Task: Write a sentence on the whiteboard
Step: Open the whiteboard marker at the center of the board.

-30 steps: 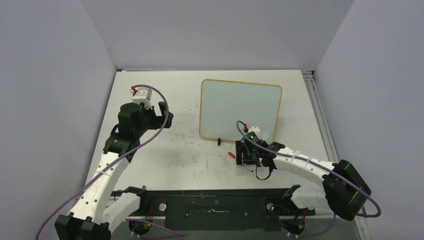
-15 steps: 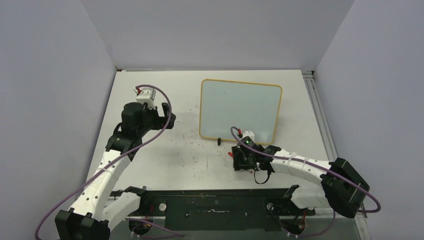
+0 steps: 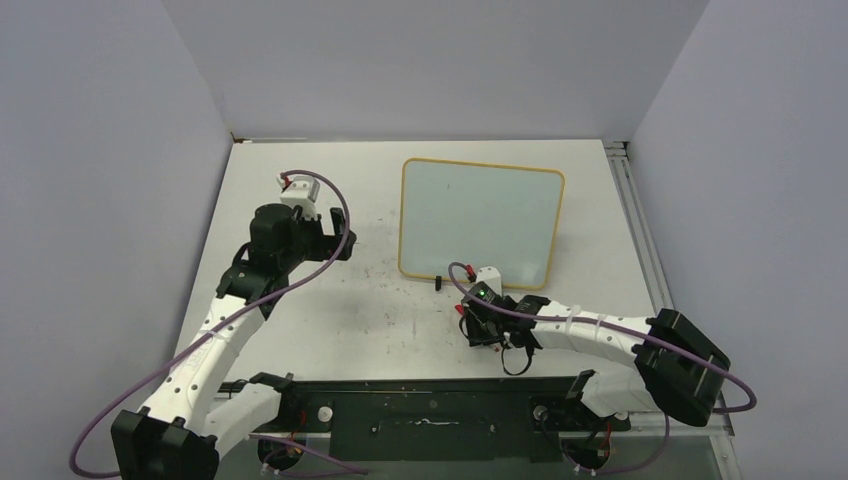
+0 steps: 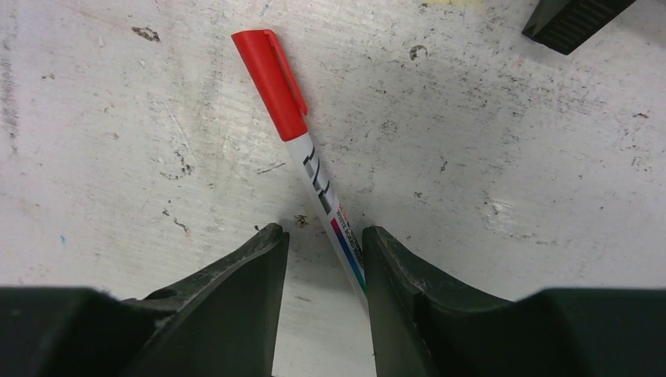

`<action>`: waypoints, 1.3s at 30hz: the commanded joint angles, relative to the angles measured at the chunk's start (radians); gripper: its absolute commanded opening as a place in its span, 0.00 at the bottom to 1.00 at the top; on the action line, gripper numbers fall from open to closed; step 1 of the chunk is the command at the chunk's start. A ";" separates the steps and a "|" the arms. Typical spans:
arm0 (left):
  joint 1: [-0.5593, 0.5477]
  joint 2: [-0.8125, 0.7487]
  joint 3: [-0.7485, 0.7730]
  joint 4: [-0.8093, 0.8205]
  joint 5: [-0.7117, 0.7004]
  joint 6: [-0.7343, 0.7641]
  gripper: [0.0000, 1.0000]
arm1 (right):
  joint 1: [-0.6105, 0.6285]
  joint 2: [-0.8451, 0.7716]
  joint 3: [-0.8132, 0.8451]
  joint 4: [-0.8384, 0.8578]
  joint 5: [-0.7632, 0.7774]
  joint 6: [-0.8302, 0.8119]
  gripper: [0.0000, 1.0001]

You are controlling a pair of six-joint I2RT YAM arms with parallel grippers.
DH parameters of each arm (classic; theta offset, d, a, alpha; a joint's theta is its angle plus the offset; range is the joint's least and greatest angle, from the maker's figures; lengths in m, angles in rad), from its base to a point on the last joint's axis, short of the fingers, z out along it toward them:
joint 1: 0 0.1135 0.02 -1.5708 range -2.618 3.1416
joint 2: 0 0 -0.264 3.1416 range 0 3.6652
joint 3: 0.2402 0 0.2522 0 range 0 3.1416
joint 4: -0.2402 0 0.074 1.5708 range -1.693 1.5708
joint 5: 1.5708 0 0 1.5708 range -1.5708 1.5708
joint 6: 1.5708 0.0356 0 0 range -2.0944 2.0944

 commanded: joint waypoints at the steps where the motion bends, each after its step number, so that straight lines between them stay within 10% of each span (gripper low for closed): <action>1: -0.020 -0.011 0.019 0.011 0.021 0.024 0.96 | 0.023 0.013 0.031 -0.035 0.087 0.025 0.39; 25: -0.243 -0.213 -0.116 0.094 0.213 0.200 0.96 | 0.016 -0.057 0.093 -0.007 -0.108 -0.051 0.05; 39: -0.744 -0.408 -0.277 0.119 0.041 0.419 0.98 | -0.134 -0.077 0.389 -0.457 -0.722 -0.275 0.05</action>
